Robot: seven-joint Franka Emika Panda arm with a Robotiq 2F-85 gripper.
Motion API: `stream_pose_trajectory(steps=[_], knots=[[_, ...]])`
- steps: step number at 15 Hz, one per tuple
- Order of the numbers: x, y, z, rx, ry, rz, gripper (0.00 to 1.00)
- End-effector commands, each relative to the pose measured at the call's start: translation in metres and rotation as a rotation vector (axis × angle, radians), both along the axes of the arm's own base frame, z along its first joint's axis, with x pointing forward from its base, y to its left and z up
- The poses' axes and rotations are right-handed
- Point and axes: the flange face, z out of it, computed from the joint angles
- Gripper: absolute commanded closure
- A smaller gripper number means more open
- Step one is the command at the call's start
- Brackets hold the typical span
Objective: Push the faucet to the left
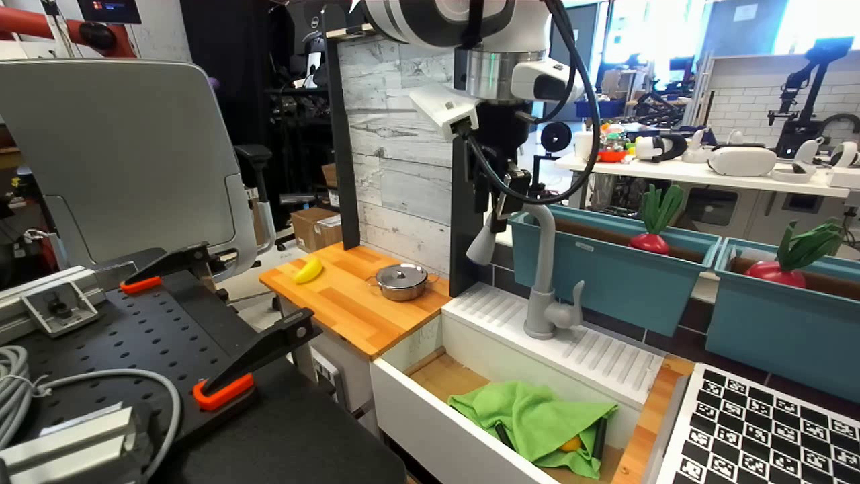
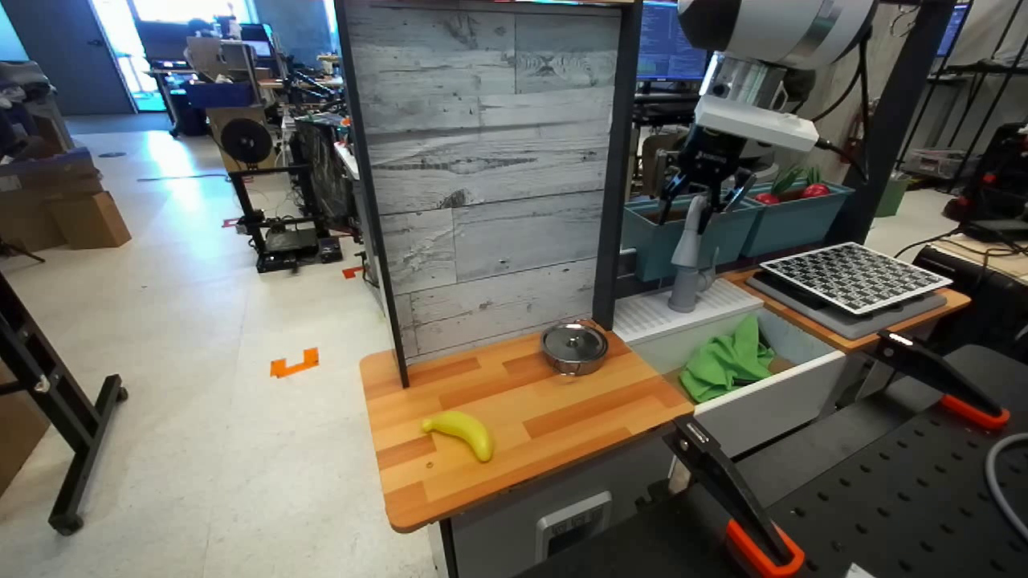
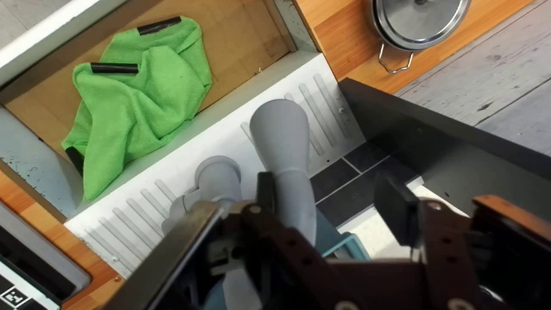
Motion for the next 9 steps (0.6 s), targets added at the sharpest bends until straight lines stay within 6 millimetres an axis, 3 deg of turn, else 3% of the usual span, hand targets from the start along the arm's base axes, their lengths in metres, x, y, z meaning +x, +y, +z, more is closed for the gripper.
stream_pose_trajectory(steps=[1,2,9], knots=[[0.029,0.045,0.013,0.082,-0.036,0.009,0.07],[0.030,0.047,0.012,0.086,-0.037,0.009,0.00],[0.036,0.056,0.014,0.117,-0.053,0.003,0.00]])
